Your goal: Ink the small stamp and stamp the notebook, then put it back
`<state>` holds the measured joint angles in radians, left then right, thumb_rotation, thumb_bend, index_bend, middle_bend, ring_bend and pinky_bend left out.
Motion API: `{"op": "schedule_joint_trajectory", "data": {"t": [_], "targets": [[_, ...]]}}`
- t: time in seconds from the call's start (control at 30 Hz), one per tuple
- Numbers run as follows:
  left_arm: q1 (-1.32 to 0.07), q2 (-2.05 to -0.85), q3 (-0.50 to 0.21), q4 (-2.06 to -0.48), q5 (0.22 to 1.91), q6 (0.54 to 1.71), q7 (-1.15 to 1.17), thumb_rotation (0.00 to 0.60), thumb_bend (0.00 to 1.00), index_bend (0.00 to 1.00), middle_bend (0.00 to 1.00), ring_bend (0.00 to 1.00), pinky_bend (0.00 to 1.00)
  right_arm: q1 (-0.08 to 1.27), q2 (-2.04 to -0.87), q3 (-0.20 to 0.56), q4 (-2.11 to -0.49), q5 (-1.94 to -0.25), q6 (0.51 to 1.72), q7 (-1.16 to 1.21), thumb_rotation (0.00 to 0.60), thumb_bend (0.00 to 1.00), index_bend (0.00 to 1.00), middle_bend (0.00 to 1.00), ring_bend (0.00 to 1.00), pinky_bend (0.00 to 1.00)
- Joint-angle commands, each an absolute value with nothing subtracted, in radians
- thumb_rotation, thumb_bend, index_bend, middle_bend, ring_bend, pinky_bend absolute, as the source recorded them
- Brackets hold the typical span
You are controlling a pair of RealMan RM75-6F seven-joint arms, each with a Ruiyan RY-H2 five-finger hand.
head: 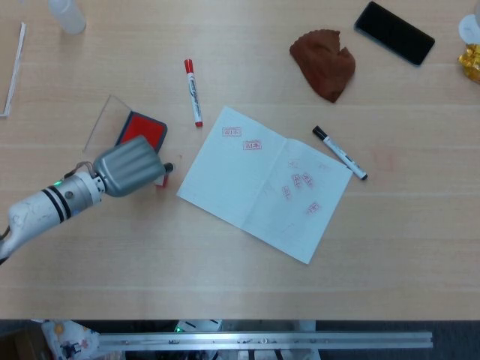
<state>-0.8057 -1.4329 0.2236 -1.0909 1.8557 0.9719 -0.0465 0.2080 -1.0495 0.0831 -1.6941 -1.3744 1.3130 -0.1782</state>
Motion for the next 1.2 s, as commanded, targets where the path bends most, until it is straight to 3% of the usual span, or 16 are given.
{"op": "schedule_joint_trajectory", "data": {"t": [0.03,0.53,1.2], "targets": [[-0.804,-1.417,0.232,-1.114,1.847,0.961,-0.053,0.600,0.27,0.38,0.95,0.94,1.00,0.207,-1.049,0.083,-1.695,-1.376,1.315,-0.177,0.600,0.18,0.06,0.14,0.08,0.18],[-0.819,-1.425,0.217,-1.111,1.853,0.973,-0.026,0.600,0.27,0.40,0.94,0.93,1.00,0.198,-1.045,0.079,-1.698,-1.381,1.325,-0.177,0.600,0.18,0.06,0.14,0.08,0.18],[-0.847,-1.447,0.182,-1.168,1.765,0.869,-0.041,0.600,0.27,0.46,0.94,0.92,1.00,0.195,-1.045,0.081,-1.678,-1.370,1.316,-0.162,0.600,0.18,0.06,0.14,0.08,0.18]]}}
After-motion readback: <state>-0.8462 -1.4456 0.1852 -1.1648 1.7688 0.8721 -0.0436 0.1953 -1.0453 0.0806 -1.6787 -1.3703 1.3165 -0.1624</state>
